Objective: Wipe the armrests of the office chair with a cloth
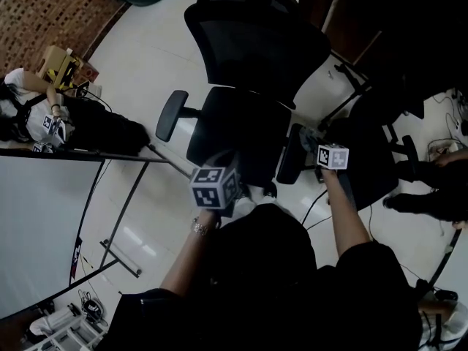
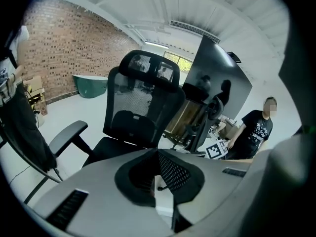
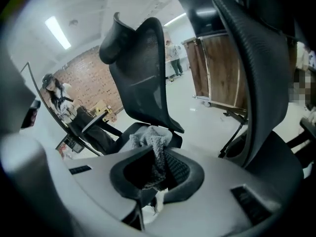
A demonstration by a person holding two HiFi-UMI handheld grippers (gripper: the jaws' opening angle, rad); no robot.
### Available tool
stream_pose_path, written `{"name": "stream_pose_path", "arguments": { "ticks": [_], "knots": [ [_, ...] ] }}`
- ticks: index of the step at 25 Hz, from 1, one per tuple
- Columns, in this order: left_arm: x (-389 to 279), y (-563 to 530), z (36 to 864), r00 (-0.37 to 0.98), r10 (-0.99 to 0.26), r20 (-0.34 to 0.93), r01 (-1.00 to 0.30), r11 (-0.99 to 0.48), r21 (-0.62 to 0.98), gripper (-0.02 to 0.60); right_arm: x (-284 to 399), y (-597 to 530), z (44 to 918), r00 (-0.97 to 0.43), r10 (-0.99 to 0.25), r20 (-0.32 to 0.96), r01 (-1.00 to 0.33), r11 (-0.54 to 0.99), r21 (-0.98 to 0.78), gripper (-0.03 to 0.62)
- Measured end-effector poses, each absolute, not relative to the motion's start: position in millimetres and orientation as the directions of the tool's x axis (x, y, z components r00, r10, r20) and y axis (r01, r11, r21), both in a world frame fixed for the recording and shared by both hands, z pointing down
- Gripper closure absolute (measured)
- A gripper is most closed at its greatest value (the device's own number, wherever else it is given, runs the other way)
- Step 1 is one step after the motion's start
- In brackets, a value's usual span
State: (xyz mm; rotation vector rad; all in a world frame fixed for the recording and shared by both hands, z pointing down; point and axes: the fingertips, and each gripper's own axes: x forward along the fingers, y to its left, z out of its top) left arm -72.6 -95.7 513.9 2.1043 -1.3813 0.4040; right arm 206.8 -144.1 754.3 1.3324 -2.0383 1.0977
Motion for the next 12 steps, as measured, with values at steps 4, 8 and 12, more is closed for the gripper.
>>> {"name": "stream_pose_path", "arguments": {
  "ticks": [4,8,12],
  "knots": [
    [-67.1,-95.9,519.8,0.435,-0.715,0.548,-0.899,-0.305,0.315,0.575,204.3,-91.7,756.6,-0.393,-0.563,0.727,-0.902,0.084,-0.423,0.557],
    [-58.7,-108.2,514.8,0.45,-0.713,0.538,-0.891,-0.322,0.319,0.575,181.9,-25.4,777.4,-0.409,-0.512,0.755,-0.865,-0.047,-0.5,0.557],
    [-44.8,-116.9,510.3,0.474,-0.706,0.527,-0.88,-0.348,0.324,0.575,148.8,29.6,776.2,-0.467,-0.432,0.771,-0.829,-0.089,-0.552,0.557]
  ]
}}
